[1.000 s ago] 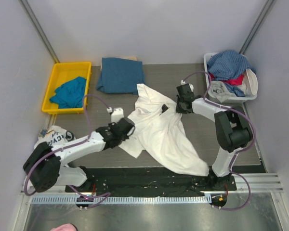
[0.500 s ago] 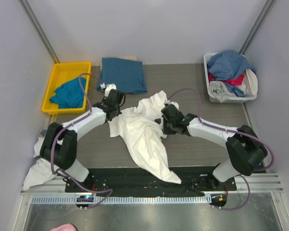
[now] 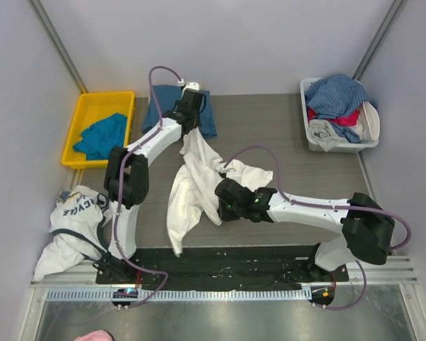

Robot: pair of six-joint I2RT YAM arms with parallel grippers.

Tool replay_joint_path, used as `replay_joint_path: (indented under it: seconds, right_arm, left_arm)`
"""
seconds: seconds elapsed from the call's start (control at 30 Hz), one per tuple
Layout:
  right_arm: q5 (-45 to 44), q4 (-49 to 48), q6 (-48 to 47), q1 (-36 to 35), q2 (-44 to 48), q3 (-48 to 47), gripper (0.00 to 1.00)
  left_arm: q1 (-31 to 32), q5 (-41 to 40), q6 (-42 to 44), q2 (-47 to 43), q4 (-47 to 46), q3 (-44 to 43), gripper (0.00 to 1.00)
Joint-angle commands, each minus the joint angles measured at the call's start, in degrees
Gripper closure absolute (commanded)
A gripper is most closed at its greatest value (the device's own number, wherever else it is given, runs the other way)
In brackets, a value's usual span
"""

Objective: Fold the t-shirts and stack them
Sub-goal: Flatten the tshirt out

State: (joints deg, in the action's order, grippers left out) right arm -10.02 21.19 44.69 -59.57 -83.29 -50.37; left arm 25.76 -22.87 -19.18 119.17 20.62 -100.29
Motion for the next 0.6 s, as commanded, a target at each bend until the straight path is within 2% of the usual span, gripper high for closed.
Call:
replay_joint_path:
  seconds: [0.0, 0.03, 0.07, 0.1, 0.13, 0.17, 0.23, 0.27, 0.4, 0.43, 0.57]
  right_arm:
    - [-3.0, -0.7, 1.7, -1.3, 0.8, -3.8, 0.89]
    - [-3.7, -0.6, 0.7, -1.3, 1.5, -4.0, 0.78]
    - [-6.0, 0.1, 0.2, -1.4, 2.2, -4.8, 0.53]
    - [-7.5, 0.9, -0.6, -1.4, 3.6, -5.3, 0.44]
    - [-9.2, 2.6, -1.7, -1.3, 4.5, -5.9, 0.39]
    - [-13.1, 3.4, -2.5, -1.3, 5.3, -6.5, 0.33]
    - [-16.6, 5.7, -4.2, 0.6, 7.4, -6.8, 0.28]
    - [-18.0, 6.1, -4.7, 1.8, 8.0, -6.7, 0.26]
    - [-16.8, 6.0, -8.1, 12.5, 8.8, -5.5, 0.26]
    - [-17.0, 4.7, -9.3, 16.5, 8.0, -5.5, 0.26]
    - [-15.6, 1.3, -15.2, 24.0, 1.7, -8.7, 0.26]
  left_arm:
    - [-0.4, 2.6, 5.1, 5.0, 1.6, -10.4, 1.00]
    - [-0.4, 2.7, 5.7, 5.7, 3.1, -13.1, 1.00]
    - [-0.4, 2.2, 6.5, 6.1, 4.0, -14.0, 0.91]
    - [-0.4, 1.7, 6.6, 5.5, 4.6, -14.1, 0.79]
    - [-0.5, 1.2, 6.7, 4.7, 4.5, -12.3, 0.65]
    - [-0.4, 0.0, 6.4, 1.1, 3.9, -10.2, 0.31]
    - [-0.4, -0.5, 5.9, -3.8, 1.3, -2.6, 0.04]
    - [-0.4, -0.7, 5.0, -8.8, 0.6, -0.1, 0.00]
    - [-0.4, 0.5, 1.7, -21.8, -0.3, 12.8, 0.00]
    - [-0.5, 1.1, 0.8, -24.1, -0.6, 18.4, 0.00]
    - [0.3, 3.8, -5.7, -35.4, -1.7, 32.6, 0.00]
